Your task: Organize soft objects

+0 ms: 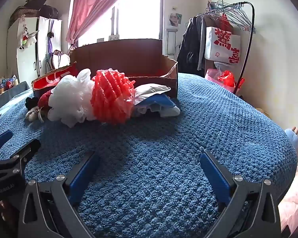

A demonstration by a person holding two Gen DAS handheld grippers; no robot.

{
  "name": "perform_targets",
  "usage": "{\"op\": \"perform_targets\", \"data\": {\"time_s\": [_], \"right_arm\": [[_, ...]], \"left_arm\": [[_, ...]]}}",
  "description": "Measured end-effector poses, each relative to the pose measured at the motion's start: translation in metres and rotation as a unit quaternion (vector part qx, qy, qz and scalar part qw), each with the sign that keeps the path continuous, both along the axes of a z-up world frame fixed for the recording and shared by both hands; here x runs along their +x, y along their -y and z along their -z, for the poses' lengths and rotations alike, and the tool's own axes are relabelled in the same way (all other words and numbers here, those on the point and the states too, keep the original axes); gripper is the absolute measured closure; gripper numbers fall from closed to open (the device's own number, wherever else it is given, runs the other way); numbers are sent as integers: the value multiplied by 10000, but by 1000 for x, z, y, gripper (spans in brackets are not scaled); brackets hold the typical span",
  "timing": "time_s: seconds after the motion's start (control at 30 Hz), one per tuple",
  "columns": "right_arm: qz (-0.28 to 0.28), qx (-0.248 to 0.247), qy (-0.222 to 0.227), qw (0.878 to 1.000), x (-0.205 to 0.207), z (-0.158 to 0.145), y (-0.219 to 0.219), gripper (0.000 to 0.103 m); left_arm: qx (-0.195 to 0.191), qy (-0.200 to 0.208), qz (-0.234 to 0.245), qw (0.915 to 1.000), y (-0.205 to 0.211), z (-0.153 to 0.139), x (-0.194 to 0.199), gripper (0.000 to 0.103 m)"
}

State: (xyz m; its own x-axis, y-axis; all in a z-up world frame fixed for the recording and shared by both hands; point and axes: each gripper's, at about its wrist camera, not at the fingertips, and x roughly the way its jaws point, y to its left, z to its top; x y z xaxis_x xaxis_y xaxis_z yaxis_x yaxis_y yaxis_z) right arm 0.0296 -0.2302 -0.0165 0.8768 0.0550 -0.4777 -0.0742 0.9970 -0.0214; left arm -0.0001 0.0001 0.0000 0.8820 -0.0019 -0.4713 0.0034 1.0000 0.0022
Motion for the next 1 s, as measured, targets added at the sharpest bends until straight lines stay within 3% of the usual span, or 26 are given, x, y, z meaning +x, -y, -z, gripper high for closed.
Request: {"op": "perform_targets", "data": {"time_s": [1.0], "right_arm": [[2,-1,-9,10000,0,0,-1,0]], "left_arm": [[-11,-69,0,10000,0,0,0,0]]}}
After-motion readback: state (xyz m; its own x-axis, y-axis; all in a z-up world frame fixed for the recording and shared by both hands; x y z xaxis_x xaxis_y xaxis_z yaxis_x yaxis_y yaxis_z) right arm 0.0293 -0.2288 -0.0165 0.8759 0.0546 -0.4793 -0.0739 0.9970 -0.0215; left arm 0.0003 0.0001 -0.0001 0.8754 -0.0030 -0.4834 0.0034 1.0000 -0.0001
